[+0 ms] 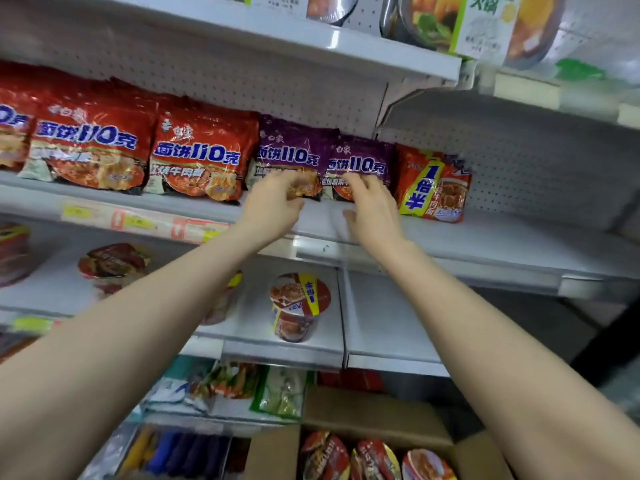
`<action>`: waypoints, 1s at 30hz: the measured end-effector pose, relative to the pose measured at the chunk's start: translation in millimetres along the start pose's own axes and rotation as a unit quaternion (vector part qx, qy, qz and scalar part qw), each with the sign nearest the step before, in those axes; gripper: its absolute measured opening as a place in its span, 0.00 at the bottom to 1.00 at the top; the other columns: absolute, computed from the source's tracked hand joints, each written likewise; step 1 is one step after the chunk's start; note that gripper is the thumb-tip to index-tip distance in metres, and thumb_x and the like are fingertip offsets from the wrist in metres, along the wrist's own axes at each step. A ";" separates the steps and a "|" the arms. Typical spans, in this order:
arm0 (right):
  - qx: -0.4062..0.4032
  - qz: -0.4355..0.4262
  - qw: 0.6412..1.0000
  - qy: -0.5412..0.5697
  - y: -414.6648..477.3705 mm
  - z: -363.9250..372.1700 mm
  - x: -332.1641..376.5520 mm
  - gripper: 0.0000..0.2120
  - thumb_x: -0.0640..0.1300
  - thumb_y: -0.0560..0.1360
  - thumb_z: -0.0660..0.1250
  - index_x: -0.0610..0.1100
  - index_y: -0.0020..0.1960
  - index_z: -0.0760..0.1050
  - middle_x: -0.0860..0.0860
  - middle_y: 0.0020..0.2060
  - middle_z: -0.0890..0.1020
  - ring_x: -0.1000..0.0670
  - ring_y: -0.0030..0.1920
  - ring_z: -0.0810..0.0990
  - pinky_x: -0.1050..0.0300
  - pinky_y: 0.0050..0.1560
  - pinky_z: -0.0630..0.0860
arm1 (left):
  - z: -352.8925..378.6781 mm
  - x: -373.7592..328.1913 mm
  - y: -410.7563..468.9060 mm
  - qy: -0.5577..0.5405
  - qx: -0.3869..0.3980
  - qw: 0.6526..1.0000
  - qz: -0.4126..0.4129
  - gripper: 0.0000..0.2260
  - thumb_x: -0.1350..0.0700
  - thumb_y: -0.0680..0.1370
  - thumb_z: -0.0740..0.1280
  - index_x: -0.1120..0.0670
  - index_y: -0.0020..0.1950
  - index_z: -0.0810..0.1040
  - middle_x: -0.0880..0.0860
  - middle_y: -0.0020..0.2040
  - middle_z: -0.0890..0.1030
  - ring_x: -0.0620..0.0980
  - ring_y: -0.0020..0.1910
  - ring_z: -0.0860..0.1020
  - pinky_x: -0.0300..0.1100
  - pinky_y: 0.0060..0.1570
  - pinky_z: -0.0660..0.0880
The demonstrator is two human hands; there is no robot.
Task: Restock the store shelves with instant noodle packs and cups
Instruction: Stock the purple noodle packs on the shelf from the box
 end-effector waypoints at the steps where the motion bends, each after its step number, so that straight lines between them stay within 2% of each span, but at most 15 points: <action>1: -0.005 0.003 1.000 0.003 -11.0 -3.9 -0.1 0.30 0.35 0.74 0.69 0.46 0.73 0.66 0.41 0.64 0.73 0.40 0.61 0.72 0.49 0.58 0.71 | 2.7 -4.0 -8.2 -0.006 0.007 1.000 0.004 0.16 0.61 0.78 0.65 0.51 0.65 0.77 0.53 0.63 0.77 0.50 0.54 0.79 0.42 0.56 0.74; 3: -0.009 0.017 1.000 0.010 -34.9 -8.7 -3.4 0.29 0.36 0.74 0.70 0.44 0.72 0.67 0.41 0.65 0.73 0.39 0.62 0.73 0.48 0.58 0.71 | 11.2 -10.0 -26.3 -0.028 0.022 0.999 0.010 0.16 0.61 0.79 0.65 0.52 0.66 0.77 0.54 0.63 0.77 0.50 0.52 0.80 0.39 0.54 0.72; 11: -0.002 0.093 0.996 0.017 -140.4 -5.8 -29.8 0.26 0.34 0.74 0.68 0.43 0.71 0.70 0.39 0.59 0.76 0.37 0.57 0.75 0.48 0.52 0.72 | 68.0 -11.2 -103.6 -0.082 0.094 0.991 0.041 0.14 0.60 0.78 0.66 0.52 0.63 0.79 0.53 0.59 0.78 0.49 0.53 0.79 0.47 0.57 0.76; 16: 0.041 0.163 0.986 0.018 -212.1 17.2 -58.6 0.25 0.38 0.77 0.67 0.45 0.72 0.68 0.42 0.63 0.74 0.40 0.61 0.73 0.53 0.51 0.66 | 109.8 -9.5 -147.7 -0.096 0.148 0.983 0.055 0.15 0.62 0.77 0.66 0.53 0.63 0.79 0.53 0.54 0.78 0.49 0.49 0.79 0.44 0.55 0.75; 19: 0.070 0.204 0.976 0.019 -255.6 33.6 -76.4 0.24 0.37 0.76 0.69 0.44 0.71 0.70 0.42 0.62 0.75 0.39 0.61 0.75 0.49 0.56 0.70 | 138.9 -7.3 -172.8 -0.108 0.190 0.975 0.036 0.14 0.62 0.77 0.66 0.54 0.62 0.80 0.54 0.56 0.78 0.47 0.49 0.80 0.45 0.55 0.76; 25: 0.163 0.301 0.939 0.018 -341.7 66.6 -113.7 0.26 0.39 0.75 0.71 0.43 0.71 0.70 0.40 0.62 0.75 0.38 0.61 0.75 0.47 0.59 0.72 | 204.8 0.8 -222.4 -0.141 0.268 0.953 -0.017 0.13 0.62 0.78 0.67 0.53 0.62 0.79 0.53 0.57 0.78 0.48 0.50 0.80 0.46 0.58 0.76; 30: 0.254 0.377 0.891 0.004 -413.6 101.0 -147.5 0.26 0.42 0.76 0.70 0.46 0.72 0.67 0.41 0.62 0.77 0.39 0.60 0.78 0.46 0.59 0.76 | 253.0 5.6 -256.9 -0.143 0.317 0.937 -0.040 0.13 0.61 0.77 0.68 0.51 0.61 0.79 0.51 0.57 0.80 0.46 0.50 0.79 0.45 0.57 0.76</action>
Point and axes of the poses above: each hand's wrist, its own y-axis towards the middle knuckle, its own z-axis out of the palm, x = y × z, the point moved 7 cm from there along y, towards the middle knuckle
